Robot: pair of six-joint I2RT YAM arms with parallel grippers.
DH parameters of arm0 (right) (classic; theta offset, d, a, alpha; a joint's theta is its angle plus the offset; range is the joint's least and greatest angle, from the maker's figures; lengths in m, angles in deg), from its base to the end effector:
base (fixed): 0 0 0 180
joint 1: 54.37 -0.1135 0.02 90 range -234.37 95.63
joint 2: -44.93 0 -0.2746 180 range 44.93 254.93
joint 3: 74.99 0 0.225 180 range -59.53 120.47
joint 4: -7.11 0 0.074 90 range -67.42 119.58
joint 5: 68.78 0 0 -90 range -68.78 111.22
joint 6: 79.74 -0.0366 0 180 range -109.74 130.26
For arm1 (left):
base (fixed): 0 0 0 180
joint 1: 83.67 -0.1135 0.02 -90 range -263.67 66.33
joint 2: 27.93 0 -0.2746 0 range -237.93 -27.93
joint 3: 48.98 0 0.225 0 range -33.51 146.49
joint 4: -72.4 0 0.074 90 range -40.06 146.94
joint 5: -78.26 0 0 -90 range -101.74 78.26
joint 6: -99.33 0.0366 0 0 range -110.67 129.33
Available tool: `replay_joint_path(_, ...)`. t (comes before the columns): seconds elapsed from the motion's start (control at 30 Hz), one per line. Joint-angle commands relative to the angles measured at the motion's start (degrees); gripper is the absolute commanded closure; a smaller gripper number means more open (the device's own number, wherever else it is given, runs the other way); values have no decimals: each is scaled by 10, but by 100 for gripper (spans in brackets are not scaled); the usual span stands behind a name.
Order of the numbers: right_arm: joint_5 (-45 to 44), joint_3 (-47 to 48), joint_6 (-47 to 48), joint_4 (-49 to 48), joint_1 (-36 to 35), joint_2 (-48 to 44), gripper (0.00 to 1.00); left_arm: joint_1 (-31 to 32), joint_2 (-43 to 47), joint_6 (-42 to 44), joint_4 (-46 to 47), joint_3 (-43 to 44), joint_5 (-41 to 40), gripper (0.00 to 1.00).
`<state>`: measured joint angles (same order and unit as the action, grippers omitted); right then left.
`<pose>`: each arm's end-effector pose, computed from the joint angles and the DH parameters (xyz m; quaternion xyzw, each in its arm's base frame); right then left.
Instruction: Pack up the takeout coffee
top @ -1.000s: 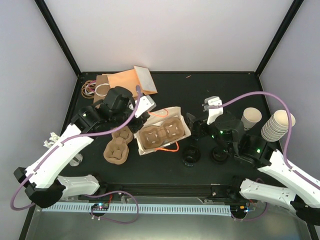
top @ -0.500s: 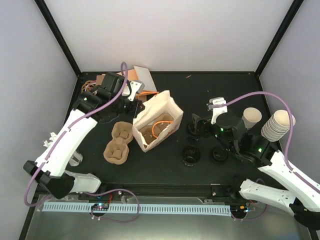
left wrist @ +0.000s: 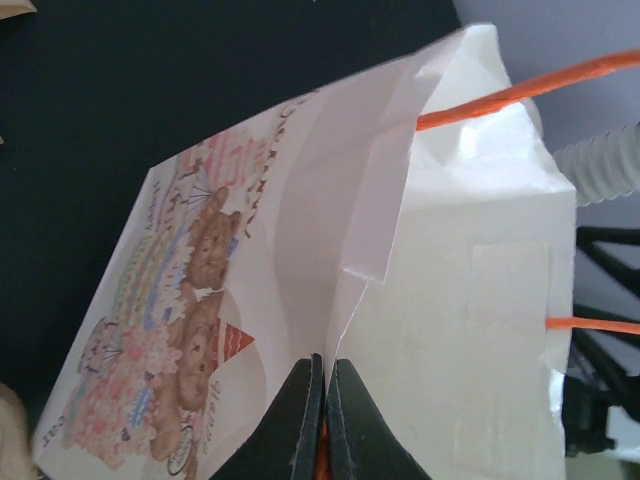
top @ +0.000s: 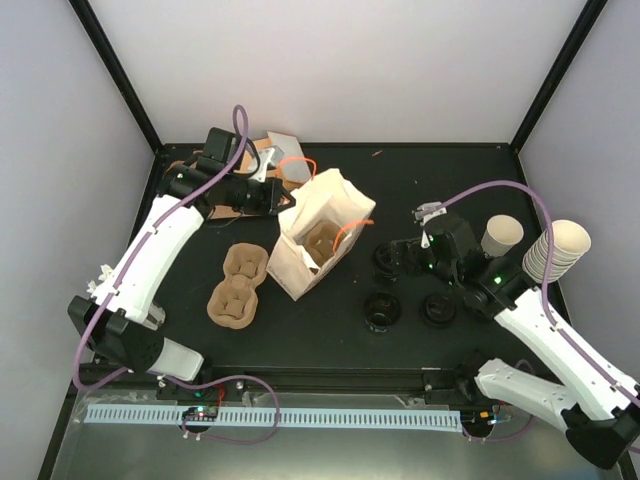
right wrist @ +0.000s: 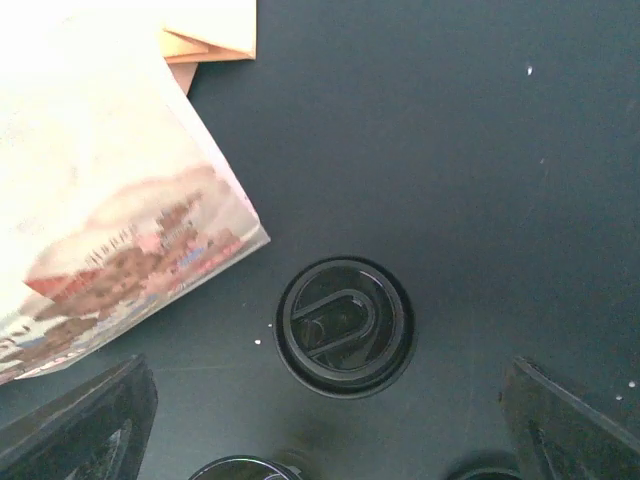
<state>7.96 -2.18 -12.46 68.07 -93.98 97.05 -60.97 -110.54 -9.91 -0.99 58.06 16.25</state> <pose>0.1175 0.0863 0.3389 -0.0843 0.8986 0.1265 0.4116 0.2326 -0.1159 0.3987 0.1122 0.9058 -0.3332 0.2365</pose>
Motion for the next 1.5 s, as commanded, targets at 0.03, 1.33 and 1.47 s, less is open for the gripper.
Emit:
replay_joint_path(0.03, 87, 2, 8, 10, 43, 53, 1, -27, 9, -58, 75, 1, 85, 98)
replay_joint_path(1.33, 82, 73, 85, 10, 70, 317, 12, -66, -22, -30, 94, -46, 105, 96)
replay_joint_path(1.47, 73, 77, 87, 13, 69, 326, 13, -69, -20, -26, 92, -46, 109, 96)
